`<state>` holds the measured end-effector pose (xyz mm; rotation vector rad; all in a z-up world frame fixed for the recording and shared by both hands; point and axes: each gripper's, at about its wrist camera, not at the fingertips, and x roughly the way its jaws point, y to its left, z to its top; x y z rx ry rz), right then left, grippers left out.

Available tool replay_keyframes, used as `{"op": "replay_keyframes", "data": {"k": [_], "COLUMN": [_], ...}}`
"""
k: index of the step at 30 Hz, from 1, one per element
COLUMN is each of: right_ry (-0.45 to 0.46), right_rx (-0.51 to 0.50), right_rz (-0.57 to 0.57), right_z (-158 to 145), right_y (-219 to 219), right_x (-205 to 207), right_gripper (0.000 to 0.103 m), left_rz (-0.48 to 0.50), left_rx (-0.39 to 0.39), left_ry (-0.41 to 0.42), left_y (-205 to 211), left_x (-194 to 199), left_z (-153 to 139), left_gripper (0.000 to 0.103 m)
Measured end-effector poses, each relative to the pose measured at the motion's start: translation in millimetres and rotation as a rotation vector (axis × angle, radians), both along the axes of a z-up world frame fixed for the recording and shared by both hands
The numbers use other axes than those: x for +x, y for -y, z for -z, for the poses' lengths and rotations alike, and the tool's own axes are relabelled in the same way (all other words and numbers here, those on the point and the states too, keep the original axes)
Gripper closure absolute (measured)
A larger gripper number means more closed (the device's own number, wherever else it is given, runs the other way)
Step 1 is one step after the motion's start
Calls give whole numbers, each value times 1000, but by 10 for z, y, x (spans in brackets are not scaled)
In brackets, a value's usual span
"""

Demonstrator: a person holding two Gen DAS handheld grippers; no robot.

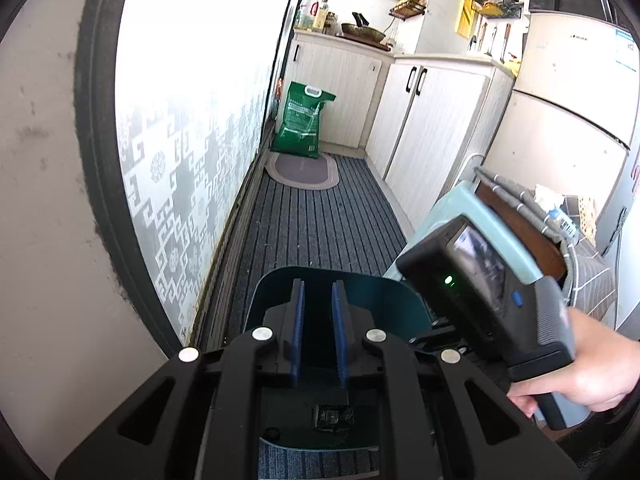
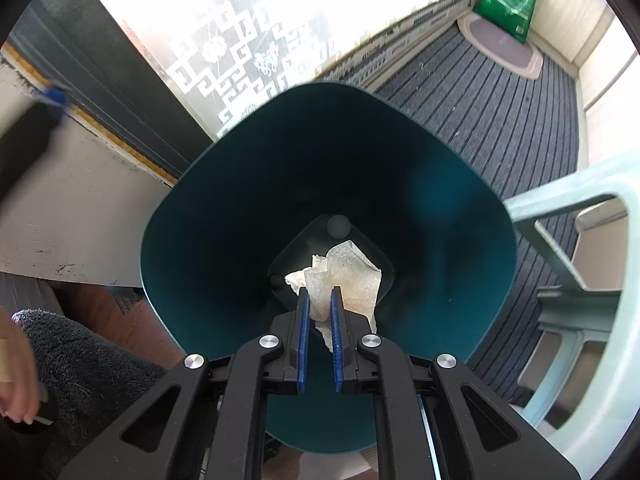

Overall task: Collect trash
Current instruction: 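Lower the translucent plastic bag into the bin and open the right tool, then move both tools back toward the wipes pack and tissue on the stool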

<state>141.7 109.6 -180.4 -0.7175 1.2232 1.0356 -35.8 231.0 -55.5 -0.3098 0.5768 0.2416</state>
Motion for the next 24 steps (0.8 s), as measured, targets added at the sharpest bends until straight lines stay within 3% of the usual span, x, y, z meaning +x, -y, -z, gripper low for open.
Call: {"op": "replay_keyframes", "data": {"k": [13, 19, 24], "right_ry": [-26, -9, 23], "right_rx": [-22, 47, 144], "right_rz": [-34, -45, -38], "right_z": [126, -93, -453], "right_y": [-21, 0, 58], "right_x": [-36, -60, -49], "right_gripper": [86, 86, 86], "left_rz": [-5, -6, 14], "left_rx": [49, 64, 64], "left_ry": [224, 279, 341], "left_y": [164, 250, 343], "left_x": [-260, -345, -437], "left_z": [-587, -746, -890], "left_gripper": [89, 89, 83]}}
